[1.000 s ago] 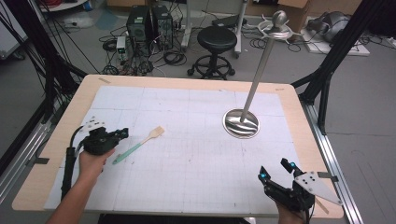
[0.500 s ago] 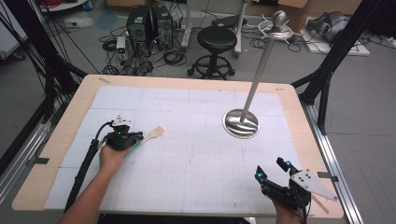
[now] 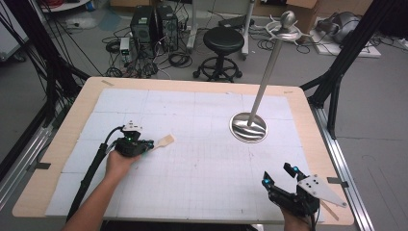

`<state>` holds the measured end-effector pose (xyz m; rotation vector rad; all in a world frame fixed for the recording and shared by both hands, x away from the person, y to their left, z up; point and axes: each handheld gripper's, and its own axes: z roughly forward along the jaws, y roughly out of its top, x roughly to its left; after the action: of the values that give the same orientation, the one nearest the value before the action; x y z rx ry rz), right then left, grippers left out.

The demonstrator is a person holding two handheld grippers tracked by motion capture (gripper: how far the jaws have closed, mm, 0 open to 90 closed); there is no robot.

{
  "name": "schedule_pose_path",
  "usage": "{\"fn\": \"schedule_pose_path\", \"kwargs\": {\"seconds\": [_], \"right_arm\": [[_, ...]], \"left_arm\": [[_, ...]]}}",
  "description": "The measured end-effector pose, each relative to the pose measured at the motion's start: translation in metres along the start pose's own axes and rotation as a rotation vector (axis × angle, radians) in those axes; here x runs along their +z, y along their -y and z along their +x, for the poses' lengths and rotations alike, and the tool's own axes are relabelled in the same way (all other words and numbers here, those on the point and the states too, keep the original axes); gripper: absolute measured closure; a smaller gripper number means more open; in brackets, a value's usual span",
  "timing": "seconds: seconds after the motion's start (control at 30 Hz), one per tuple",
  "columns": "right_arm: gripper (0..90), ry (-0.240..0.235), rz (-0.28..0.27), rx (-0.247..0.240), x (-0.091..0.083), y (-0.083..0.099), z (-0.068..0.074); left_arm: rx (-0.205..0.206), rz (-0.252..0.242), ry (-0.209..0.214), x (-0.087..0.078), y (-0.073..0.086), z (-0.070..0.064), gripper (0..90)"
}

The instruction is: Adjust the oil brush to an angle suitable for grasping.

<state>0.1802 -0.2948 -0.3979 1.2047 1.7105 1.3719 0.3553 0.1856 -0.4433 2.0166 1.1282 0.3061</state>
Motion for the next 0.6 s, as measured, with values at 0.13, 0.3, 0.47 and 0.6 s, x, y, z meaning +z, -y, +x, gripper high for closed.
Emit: {"fn": "schedule_pose_path", "kwargs": {"seconds": [0.13, 0.3, 0.47, 0.6], "right_arm": [[23.3, -0.001, 0.002, 0.003, 0.0, 0.0, 0.0], [23.3, -0.002, 0.002, 0.006, 0.0, 0.0, 0.0], [23.5, -0.002, 0.005, -0.002, 0.0, 0.0, 0.0], [23.5, -0.003, 0.003, -0.006, -0.001, -0.001, 0.0]], "left_arm": [[0.04, 0.022, 0.043, -0.001, 0.002, -0.015, 89.6], [0.053, 0.032, 0.074, -0.001, 0.004, -0.026, 89.6], [0.092, 0.046, 0.107, 0.001, 0.006, -0.047, 89.6], [0.11, 0.054, 0.131, 0.004, 0.006, -0.06, 89.6]]}}
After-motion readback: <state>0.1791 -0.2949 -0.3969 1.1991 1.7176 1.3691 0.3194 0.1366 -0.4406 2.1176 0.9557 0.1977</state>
